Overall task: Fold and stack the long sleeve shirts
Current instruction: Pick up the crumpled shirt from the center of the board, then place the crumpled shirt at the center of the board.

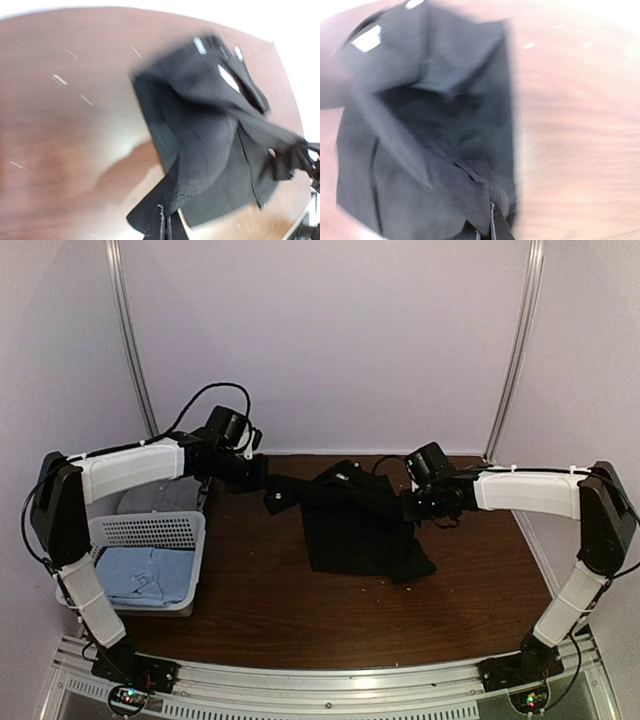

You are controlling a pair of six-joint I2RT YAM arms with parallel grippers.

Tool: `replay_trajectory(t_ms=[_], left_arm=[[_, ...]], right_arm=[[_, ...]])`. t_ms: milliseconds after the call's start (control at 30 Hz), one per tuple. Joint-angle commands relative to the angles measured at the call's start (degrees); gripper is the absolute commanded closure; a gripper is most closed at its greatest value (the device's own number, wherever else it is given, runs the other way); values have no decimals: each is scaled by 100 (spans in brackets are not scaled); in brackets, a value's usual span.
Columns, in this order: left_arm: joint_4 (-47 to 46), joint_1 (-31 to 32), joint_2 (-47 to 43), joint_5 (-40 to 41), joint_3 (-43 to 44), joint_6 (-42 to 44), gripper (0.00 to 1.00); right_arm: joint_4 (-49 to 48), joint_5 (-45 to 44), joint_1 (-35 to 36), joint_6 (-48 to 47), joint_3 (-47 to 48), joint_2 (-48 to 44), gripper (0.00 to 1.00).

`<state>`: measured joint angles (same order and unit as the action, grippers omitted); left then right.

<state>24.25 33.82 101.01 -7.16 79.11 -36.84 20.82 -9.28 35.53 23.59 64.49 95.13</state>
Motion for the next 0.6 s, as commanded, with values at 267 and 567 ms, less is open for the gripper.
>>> replay_trajectory(t_ms=[267, 567], left_arm=[[1408, -2048, 1290, 444, 3845, 1029, 100], [1565, -2416, 2168, 156, 5188, 1010, 100]], right_arm=[[425, -569, -2338, -725, 1471, -79, 100], [761, -908, -3291, -1021, 2728, 641, 100]])
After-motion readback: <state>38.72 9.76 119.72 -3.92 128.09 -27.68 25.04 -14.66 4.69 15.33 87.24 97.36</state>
